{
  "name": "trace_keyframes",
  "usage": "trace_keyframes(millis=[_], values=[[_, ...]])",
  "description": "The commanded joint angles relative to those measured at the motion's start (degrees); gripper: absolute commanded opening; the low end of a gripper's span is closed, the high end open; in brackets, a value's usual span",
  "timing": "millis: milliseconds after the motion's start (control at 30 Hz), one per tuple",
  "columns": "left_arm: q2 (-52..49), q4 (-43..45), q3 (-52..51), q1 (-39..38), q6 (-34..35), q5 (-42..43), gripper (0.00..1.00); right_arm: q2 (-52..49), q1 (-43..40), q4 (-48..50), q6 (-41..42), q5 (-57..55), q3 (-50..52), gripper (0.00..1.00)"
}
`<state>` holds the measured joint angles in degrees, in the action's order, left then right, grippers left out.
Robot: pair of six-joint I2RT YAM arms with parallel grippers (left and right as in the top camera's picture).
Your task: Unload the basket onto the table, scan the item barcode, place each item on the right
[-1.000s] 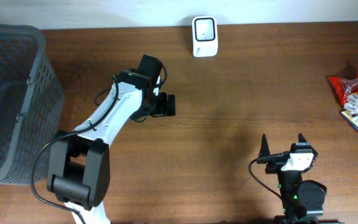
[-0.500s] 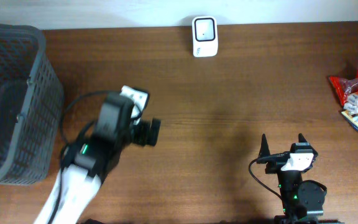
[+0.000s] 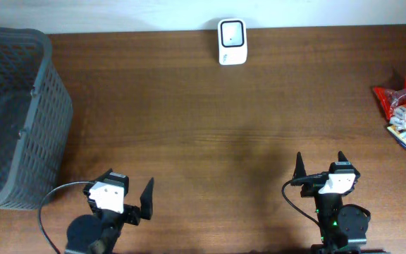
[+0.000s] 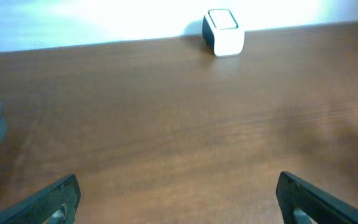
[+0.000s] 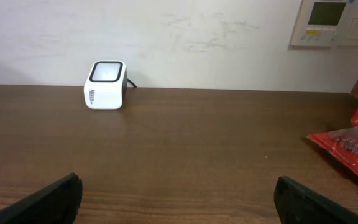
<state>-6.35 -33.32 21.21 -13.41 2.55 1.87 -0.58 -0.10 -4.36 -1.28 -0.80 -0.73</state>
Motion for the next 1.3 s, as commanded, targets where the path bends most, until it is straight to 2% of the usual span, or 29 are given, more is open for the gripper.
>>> trace_keyframes(millis=[0, 100, 333, 667, 900, 1067, 1267], values=[[3.0, 4.8, -5.0, 5.0, -1.1, 5.0, 0.99, 0.4, 0.5, -0.3, 0.5, 0.1, 0.4, 0.98], [4.5, 16.3, -11.9, 9.9, -1.1, 7.0, 0.99, 0.4, 0.5, -0.3, 0.5, 0.1, 0.4, 0.98], [5.9, 31.0, -20.8, 11.5, -1.1, 6.9, 0.99, 0.4, 0.5, -0.3, 0.5, 0.1, 0.4, 0.98], [6.1, 29.5, -20.7, 18.5, -1.1, 5.8, 0.99, 0.4, 0.5, -0.3, 0.5, 0.1, 0.4, 0.98], [6.1, 29.3, -20.7, 18.3, -2.3, 5.0, 0.99, 0.4, 0.5, -0.3, 0.5, 0.1, 0.4, 0.98], [6.1, 28.6, -20.7, 14.0, -2.7, -2.0, 0.99, 0.4, 0.5, -0.3, 0.5, 0.1, 0.4, 0.98], [6.1, 28.6, -20.7, 12.3, -6.3, -1.9, 0.99, 0.4, 0.5, -0.3, 0.5, 0.1, 0.4, 0.98]])
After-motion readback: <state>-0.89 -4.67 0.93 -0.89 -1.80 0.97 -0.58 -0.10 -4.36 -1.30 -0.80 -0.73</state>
